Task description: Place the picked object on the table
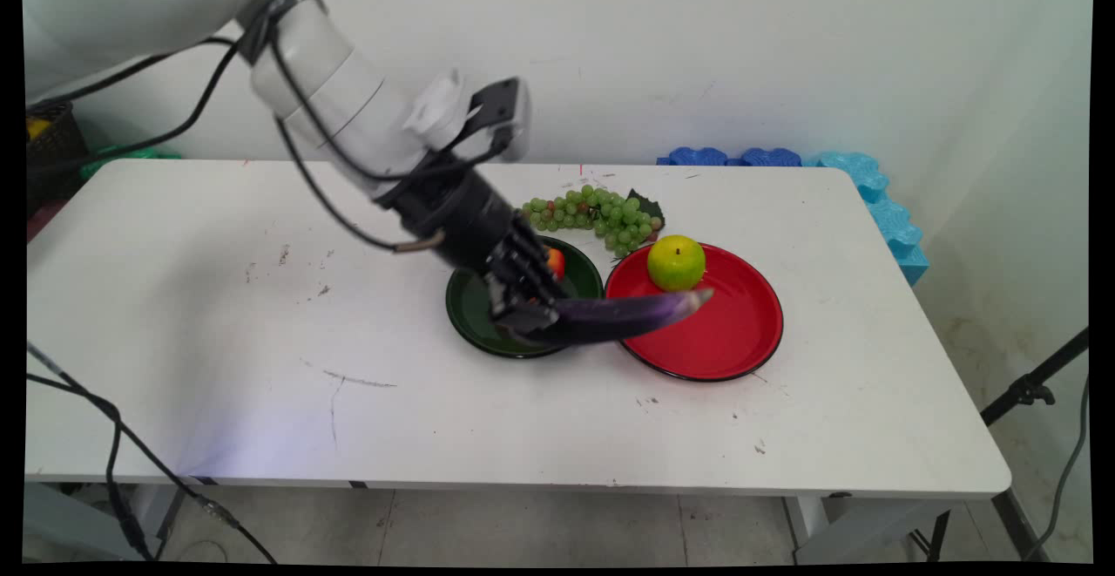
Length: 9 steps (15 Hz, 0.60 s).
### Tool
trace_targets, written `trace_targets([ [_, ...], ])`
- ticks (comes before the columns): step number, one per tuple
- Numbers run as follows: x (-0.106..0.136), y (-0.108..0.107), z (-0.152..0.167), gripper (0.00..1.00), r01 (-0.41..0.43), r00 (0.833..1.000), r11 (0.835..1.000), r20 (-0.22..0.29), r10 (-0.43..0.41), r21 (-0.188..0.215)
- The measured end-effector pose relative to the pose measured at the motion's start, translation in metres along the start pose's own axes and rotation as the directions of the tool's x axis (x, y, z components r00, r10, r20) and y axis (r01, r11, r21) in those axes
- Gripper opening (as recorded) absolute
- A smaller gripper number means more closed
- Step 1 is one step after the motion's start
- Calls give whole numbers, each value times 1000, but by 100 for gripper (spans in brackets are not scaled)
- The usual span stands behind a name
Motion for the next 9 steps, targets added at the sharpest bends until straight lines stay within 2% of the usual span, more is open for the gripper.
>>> trace_targets([
  [5,-35,13,28,0,5,999,1000,47,-4,-19],
  [9,-51,13,52,0,1,997,1000,72,0,-19],
])
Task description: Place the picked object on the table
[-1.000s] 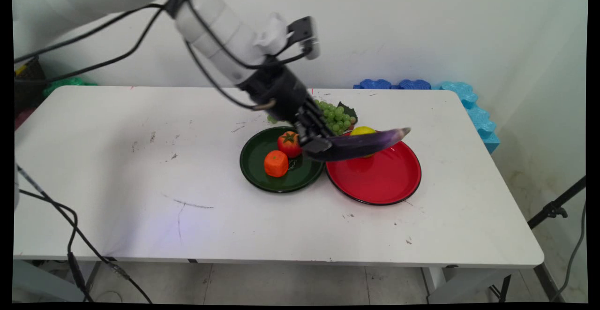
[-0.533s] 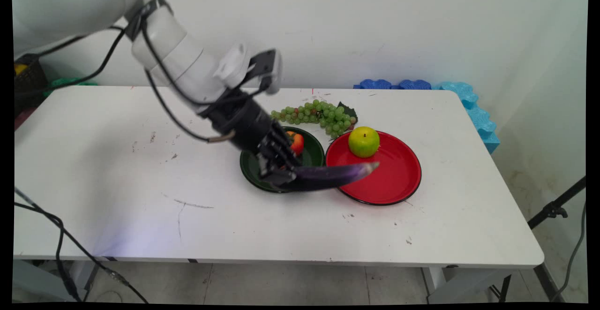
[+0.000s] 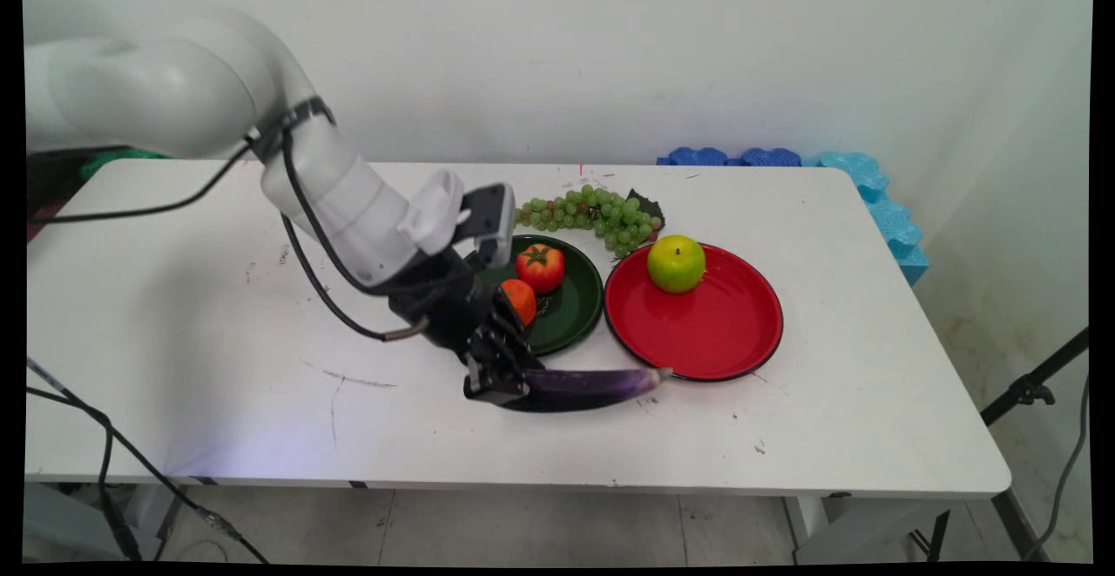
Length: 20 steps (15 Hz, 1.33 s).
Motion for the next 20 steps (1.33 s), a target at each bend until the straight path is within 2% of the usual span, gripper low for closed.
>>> trace_targets([
  [7,-16,-13,52,0,-21,1000,1000,14,21,4],
  [18,-20,-20,80,0,-49,999,999,4,50,-20],
  [19,-20,-20,80,100,-49,999,999,2,49,-21],
  [20,-20,-20,80,100,-49,999,999,0,49,-22],
])
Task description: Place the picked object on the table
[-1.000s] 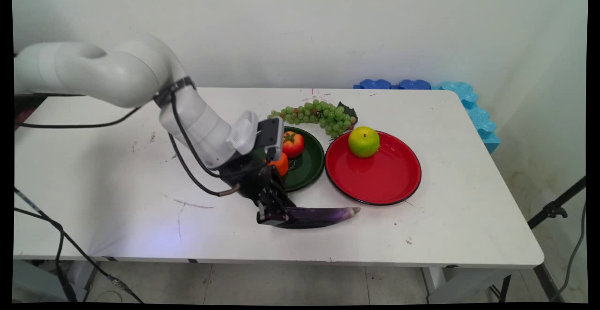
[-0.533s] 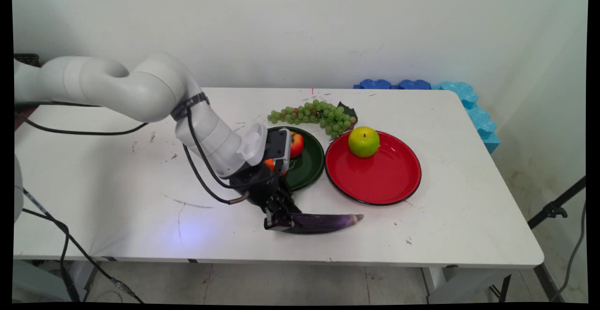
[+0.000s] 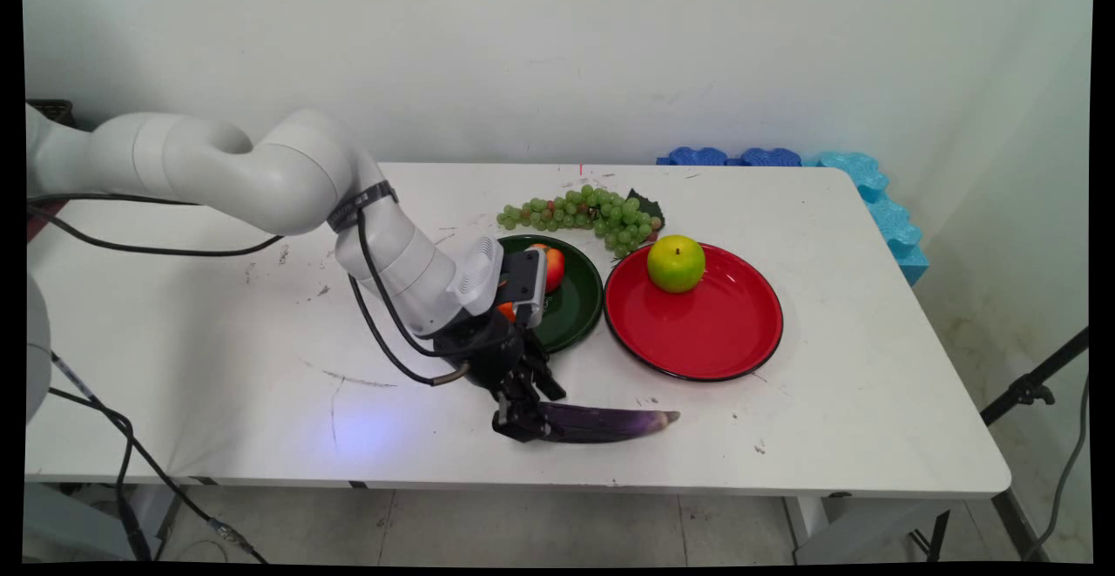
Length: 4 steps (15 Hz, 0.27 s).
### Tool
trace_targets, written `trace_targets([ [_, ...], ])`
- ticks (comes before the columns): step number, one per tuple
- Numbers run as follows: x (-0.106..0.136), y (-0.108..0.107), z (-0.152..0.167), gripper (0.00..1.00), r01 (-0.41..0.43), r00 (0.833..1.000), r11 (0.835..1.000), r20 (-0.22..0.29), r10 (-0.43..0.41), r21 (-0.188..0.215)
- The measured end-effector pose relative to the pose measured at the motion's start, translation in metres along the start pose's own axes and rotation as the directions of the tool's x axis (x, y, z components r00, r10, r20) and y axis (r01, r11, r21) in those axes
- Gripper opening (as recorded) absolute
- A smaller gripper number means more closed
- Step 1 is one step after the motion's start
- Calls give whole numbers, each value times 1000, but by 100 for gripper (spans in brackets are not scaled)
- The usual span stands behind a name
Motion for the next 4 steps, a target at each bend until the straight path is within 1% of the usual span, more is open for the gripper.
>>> trace_targets([
  [4,7,-1,-7,100,7,1000,1000,-16,-7,-4],
])
